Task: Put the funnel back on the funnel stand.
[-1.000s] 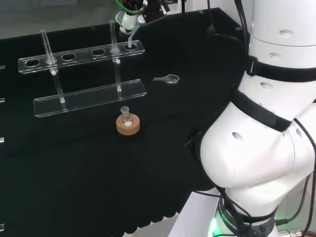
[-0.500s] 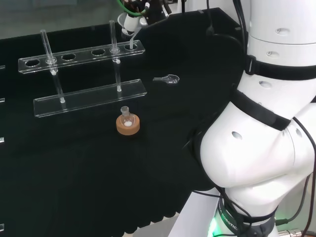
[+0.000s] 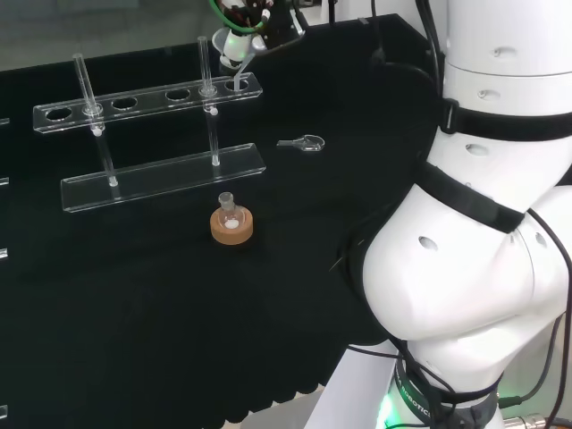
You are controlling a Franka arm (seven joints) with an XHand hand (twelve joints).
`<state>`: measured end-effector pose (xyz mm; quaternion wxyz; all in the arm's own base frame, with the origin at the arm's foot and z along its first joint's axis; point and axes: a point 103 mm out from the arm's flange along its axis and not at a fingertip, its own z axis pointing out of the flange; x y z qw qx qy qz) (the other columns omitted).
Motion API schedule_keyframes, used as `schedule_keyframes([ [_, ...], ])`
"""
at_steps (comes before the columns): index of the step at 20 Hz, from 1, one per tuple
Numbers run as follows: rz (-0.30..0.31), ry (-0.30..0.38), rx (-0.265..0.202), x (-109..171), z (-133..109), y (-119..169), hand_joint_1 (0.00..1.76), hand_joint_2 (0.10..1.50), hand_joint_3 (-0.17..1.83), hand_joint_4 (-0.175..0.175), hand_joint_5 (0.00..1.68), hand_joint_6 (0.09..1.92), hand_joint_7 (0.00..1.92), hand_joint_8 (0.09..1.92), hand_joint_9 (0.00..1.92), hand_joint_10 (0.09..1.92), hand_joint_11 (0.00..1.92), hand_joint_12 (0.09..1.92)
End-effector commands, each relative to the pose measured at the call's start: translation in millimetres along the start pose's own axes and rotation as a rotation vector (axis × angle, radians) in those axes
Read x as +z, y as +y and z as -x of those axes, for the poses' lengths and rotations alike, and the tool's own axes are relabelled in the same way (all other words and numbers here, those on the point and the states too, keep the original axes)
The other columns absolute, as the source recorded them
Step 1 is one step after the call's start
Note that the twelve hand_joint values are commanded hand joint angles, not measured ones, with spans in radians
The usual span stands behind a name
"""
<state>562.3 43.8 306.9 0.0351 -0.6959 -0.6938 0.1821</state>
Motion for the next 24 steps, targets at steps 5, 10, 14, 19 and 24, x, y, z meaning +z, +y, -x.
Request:
schedule_keyframes([
  [5, -0.045, 0.014, -0.016, 15.2, -0.9, 7.8, 0.91, 0.76, 0.54, 0.043, 0.89, 0.61, 0.59, 0.65, 0.89, 0.4, 0.75, 1.14],
  [10, -0.058, 0.033, -0.02, 19.9, -1.6, 8.4, 0.88, 0.74, 0.54, 0.02, 0.79, 0.65, 0.51, 0.67, 0.84, 0.41, 0.69, 1.18],
  [14, -0.073, 0.04, -0.013, 20.1, -2.3, 6.7, 0.82, 0.67, 0.53, -0.021, 0.53, 0.64, 0.4, 0.7, 0.74, 0.47, 0.62, 1.24],
  [19, -0.125, 0.036, -0.014, 22.8, -5.4, 4.8, 0.76, 0.62, 0.46, -0.047, 0.34, 0.36, 0.19, 0.7, 0.51, 0.6, 0.49, 1.32],
  [24, -0.158, 0.027, -0.015, 25.1, -8.3, 0.1, 0.74, 0.62, 0.4, -0.051, 0.3, 0.13, 0.08, 0.69, 0.35, 0.69, 0.38, 1.37],
])
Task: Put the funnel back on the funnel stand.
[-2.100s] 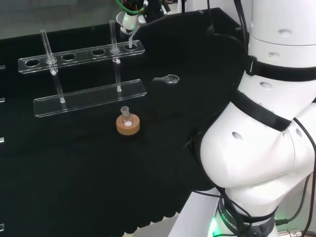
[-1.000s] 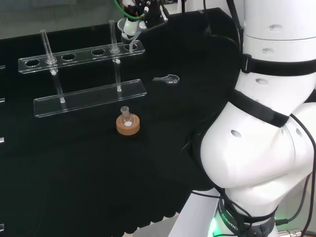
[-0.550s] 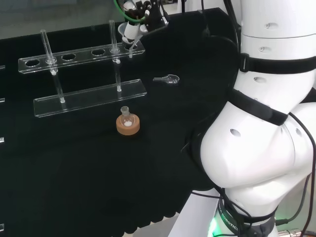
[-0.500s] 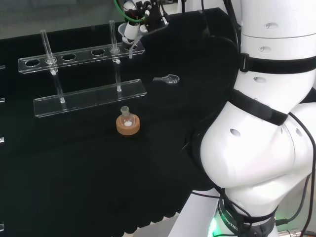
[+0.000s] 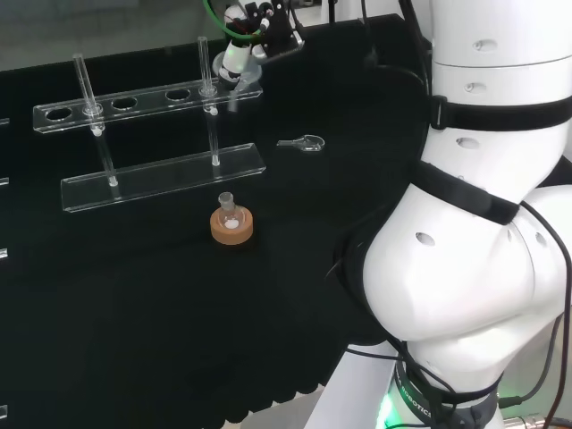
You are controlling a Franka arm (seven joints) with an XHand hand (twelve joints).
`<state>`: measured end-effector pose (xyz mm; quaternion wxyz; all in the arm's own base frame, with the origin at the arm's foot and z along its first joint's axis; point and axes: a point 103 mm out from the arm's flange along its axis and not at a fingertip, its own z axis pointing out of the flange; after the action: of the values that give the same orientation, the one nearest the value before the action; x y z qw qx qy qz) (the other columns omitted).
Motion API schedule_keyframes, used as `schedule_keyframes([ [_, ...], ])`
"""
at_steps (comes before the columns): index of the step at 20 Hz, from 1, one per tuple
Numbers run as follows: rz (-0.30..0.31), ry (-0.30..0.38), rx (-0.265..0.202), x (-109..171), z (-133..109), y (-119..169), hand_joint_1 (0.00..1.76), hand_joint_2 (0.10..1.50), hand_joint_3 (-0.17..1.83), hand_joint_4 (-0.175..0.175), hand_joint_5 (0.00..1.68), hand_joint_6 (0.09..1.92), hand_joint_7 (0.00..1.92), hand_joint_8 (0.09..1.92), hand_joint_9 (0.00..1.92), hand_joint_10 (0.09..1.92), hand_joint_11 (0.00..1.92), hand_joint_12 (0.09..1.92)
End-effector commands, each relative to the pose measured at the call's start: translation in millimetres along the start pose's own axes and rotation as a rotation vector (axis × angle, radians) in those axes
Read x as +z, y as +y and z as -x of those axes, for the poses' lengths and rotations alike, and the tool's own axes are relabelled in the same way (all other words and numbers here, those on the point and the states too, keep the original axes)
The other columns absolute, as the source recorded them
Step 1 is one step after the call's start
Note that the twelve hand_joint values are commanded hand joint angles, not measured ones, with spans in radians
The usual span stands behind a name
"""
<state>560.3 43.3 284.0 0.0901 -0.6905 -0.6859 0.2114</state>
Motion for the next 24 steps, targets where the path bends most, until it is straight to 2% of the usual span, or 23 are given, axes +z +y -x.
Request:
schedule_keyframes([
  [1, -0.031, -0.006, 0.001, 3.0, -4.3, -6.8, 0.74, 0.62, 0.4, -0.051, 0.3, 0.12, 0.07, 0.68, 0.33, 0.7, 0.37, 1.38],
  [6, 0.031, 0.003, 0.011, -13.2, 0.0, -30.8, 0.73, 0.62, 0.38, -0.051, 0.3, 0.09, 0.04, 0.67, 0.29, 0.71, 0.33, 1.4],
  [13, 0.152, 0.012, 0.049, -38.4, 8.3, -92.6, 0.72, 0.62, 0.38, -0.051, 0.3, 0.09, 0.05, 0.68, 0.29, 0.72, 0.32, 1.41],
  [24, 0.225, 0.045, 0.114, -38.8, 13.9, -186.4, 0.72, 0.63, 0.38, -0.053, 0.31, 0.09, 0.08, 0.69, 0.32, 0.72, 0.35, 1.41],
])
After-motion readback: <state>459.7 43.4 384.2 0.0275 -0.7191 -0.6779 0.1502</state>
